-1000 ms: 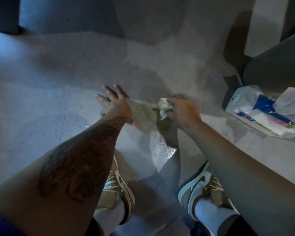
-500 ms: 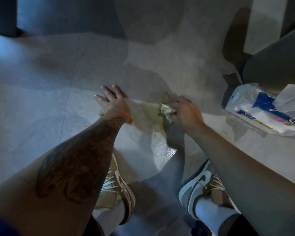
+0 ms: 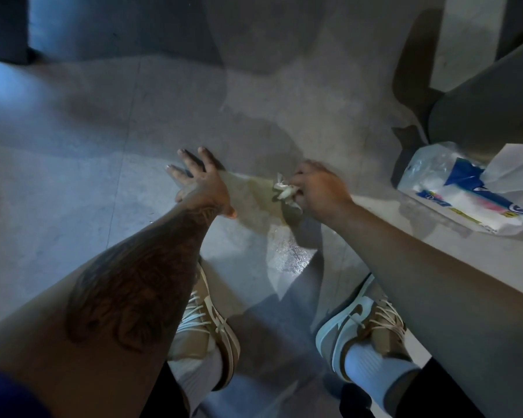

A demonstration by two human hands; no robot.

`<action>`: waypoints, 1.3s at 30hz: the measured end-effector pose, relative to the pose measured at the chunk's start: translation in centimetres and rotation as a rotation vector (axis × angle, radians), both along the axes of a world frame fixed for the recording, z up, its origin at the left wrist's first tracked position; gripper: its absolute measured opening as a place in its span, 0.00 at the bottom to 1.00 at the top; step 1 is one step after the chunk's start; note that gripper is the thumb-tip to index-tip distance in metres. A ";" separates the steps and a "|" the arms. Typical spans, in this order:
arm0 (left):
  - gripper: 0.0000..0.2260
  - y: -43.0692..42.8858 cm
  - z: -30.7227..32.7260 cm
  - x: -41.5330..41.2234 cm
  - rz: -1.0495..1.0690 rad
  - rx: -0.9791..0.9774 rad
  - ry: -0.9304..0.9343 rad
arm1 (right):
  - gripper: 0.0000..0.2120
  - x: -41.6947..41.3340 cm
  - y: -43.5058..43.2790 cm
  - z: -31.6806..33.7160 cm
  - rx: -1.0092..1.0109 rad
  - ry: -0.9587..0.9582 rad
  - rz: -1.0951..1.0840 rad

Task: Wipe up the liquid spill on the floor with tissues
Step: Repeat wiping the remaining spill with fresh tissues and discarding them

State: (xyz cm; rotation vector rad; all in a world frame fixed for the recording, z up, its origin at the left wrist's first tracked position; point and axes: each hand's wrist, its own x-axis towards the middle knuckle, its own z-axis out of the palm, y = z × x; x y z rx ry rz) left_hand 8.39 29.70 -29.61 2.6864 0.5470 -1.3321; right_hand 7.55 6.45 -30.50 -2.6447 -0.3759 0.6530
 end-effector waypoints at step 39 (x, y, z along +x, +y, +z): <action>0.15 -35.1 31.7 8.2 0.286 -1.190 -0.357 | 0.15 5.4 -23.9 31.6 0.638 -0.375 -1.164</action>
